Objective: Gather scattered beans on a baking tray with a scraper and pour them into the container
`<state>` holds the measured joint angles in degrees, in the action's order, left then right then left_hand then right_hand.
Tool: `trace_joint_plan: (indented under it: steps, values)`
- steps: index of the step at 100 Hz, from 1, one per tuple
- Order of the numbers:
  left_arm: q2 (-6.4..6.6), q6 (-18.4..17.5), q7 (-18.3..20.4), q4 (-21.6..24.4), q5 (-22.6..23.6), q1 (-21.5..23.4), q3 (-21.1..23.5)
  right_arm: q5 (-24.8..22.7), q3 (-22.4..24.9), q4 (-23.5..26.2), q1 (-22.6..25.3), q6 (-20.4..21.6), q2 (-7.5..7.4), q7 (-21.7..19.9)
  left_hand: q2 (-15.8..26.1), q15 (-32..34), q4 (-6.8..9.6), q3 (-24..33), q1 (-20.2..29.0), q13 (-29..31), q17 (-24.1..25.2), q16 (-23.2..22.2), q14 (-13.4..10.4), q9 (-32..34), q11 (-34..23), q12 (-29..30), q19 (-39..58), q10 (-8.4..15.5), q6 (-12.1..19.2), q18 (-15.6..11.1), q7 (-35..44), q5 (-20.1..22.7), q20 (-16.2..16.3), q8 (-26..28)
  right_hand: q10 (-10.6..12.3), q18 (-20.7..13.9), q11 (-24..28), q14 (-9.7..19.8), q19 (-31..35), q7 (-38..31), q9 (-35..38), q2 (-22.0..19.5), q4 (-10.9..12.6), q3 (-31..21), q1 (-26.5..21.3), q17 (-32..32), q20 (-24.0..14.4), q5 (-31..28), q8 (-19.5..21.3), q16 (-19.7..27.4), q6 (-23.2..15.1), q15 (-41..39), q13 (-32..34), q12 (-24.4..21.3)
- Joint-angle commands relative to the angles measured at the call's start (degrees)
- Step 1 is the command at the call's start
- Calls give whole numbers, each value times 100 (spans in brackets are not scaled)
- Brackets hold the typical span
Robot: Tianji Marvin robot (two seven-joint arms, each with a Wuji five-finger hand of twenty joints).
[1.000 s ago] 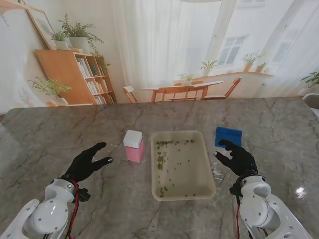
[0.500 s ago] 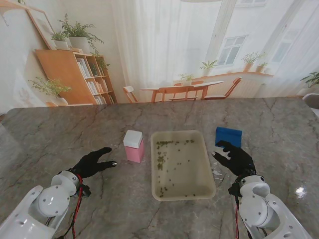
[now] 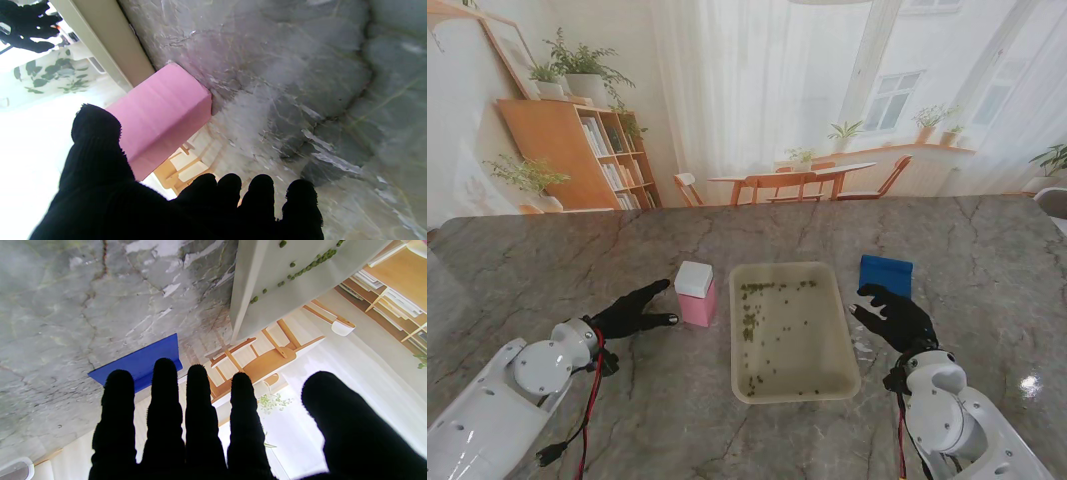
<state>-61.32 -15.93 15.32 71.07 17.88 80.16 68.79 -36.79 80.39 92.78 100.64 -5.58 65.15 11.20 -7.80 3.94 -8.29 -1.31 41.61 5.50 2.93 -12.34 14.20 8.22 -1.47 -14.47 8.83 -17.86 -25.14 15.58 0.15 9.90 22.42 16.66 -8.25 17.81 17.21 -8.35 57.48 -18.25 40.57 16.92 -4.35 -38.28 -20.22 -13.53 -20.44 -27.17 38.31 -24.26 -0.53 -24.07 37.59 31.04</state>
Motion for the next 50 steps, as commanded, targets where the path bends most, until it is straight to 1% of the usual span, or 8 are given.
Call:
trace_joint_plan:
  steps: [1,7,9,18,24,32,35,50]
  values:
    - [-21,2,31,-96,-37,-54,-65,14,-12,-10,0,9,-6,-86,-44,19,583,-33,-218,-234,-102,13,13,-159,28,37,205,30,-262,197,-119,-179,-113,-104,0,54,95,-21,102,-22,70,-133,-99,97,76,-19,-152,-135,-57,-34,-17,-19,-1,92]
    - [-21,-84,55,-203,-70,-148,-139,15,-13,-5,1,1,-7,-92,-39,16,571,-12,-223,-272,-83,17,5,-221,41,39,235,22,-286,178,-142,-192,-118,-162,-5,61,98,-22,105,-28,88,-136,-99,107,76,-24,-154,-147,-58,-36,-13,-22,9,98]
    - [-17,-131,62,-246,-55,-186,-168,16,-14,-5,1,1,-7,-93,-18,33,554,13,-252,-291,-54,17,9,-248,50,44,312,8,-305,177,-160,-167,-149,-362,-7,62,100,-23,106,-28,96,-137,-98,110,75,-25,-155,-145,-60,-37,-16,-23,11,100]
    - [-27,-368,9,-527,-9,-410,-335,23,-22,-8,-8,0,-6,-92,68,-50,563,17,-295,-367,19,61,57,-309,172,107,359,-58,-411,166,-217,-172,-208,-651,-3,64,99,-18,113,-39,107,-141,-97,120,70,-32,-159,-171,-61,-42,-18,-30,30,106]
    - [-55,-509,-56,-736,-58,-568,-464,28,-28,-12,-16,1,-7,-97,71,-142,569,17,-280,-392,91,82,60,-320,208,291,426,-82,-426,142,-244,-158,-268,-1048,-6,58,107,-18,118,-45,130,-149,-95,123,66,-42,-162,-184,-62,-44,-11,-34,40,112]
    - [-83,-727,-143,-1013,-65,-774,-641,31,-38,-16,-27,-2,-8,-110,91,-179,569,13,-292,-430,110,83,87,-350,234,367,443,-134,-495,157,-268,-173,-283,-1167,-5,65,111,-26,122,-50,146,-154,-95,134,71,-49,-165,-197,-64,-48,-13,-40,52,118]
    - [-93,-798,-167,-1109,-68,-844,-706,34,-42,-17,-32,-5,-9,-114,99,-209,574,15,-298,-426,131,66,86,-344,225,493,508,-146,-511,161,-269,-148,-307,-1387,-7,68,112,-28,125,-57,153,-154,-95,136,70,-52,-166,-213,-63,-50,-7,-44,61,120]
    - [-159,-1116,-282,-1605,-147,-1176,-1022,49,-63,-28,-55,-6,-11,-138,101,-248,573,20,-290,-453,141,67,122,-372,265,580,518,-205,-527,144,-274,-158,-345,-1492,-4,77,125,-19,136,-69,197,-166,-93,150,65,-65,-172,-241,-67,-56,-1,-55,86,130]
